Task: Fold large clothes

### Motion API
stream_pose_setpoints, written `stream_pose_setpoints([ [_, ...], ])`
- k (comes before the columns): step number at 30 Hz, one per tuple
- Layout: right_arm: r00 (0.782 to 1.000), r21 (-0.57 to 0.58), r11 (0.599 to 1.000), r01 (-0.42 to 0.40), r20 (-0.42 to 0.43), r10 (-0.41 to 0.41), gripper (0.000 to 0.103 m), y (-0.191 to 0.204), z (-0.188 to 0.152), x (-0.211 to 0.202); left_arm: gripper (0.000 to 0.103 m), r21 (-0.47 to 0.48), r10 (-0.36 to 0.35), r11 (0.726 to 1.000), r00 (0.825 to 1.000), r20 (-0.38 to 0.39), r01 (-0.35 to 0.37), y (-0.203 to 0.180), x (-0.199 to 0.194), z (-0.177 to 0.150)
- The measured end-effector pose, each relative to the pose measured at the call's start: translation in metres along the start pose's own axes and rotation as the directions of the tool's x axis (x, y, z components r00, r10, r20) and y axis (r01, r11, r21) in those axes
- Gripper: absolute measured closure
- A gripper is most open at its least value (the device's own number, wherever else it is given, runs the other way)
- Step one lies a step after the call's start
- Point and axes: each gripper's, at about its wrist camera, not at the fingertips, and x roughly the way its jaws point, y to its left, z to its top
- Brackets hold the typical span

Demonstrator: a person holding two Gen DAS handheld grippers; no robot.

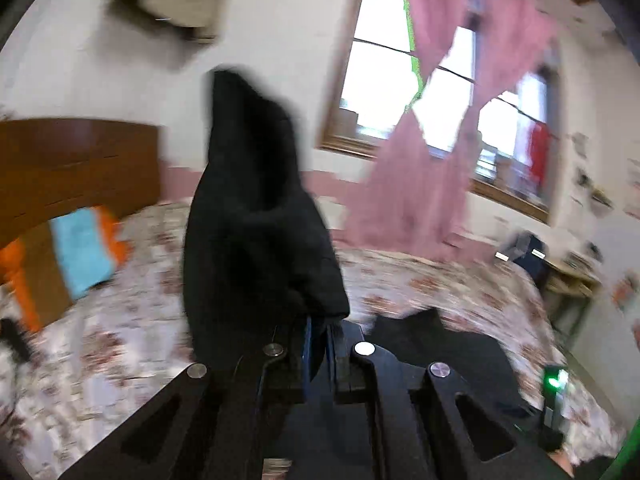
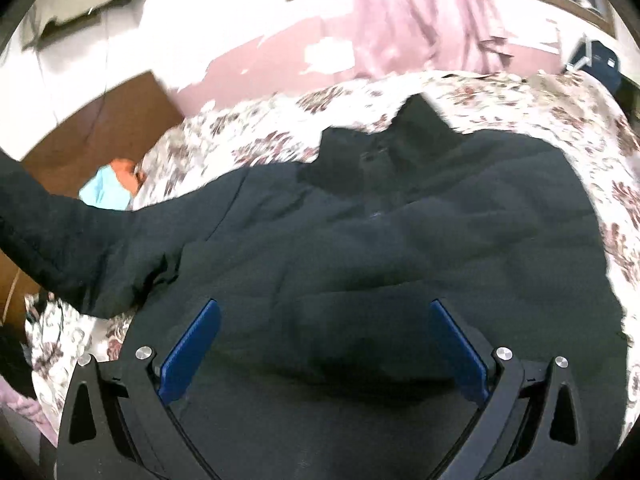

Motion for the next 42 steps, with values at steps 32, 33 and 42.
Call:
stream_pose_setpoints([
  [32,0.948,0.336,0.908,-0.251,-0.106,0.301,0.001,-0.109,-0.057,0.045,0.090,0.030,-0.301,0.898,0.665,-0.684,0.438,-0.149,0.096,-0.221],
  [33,0.948,0.328,0.912,-0.246,-0.115,0.297,0.001,-0.107,-0.056,0.046,0.087,0.030,-0.300,0.899,0.665,-0.684,0.436,-0.147,0.092,-0.224],
  [42,0.953,0.264,0.943,-0.201,-0.170,0.251,0.001,-0.111,-0.066,0.032,0.000,-0.051,-0.374,0.893,0.676,-0.635,0.447,-0.130,0.068,-0.234],
])
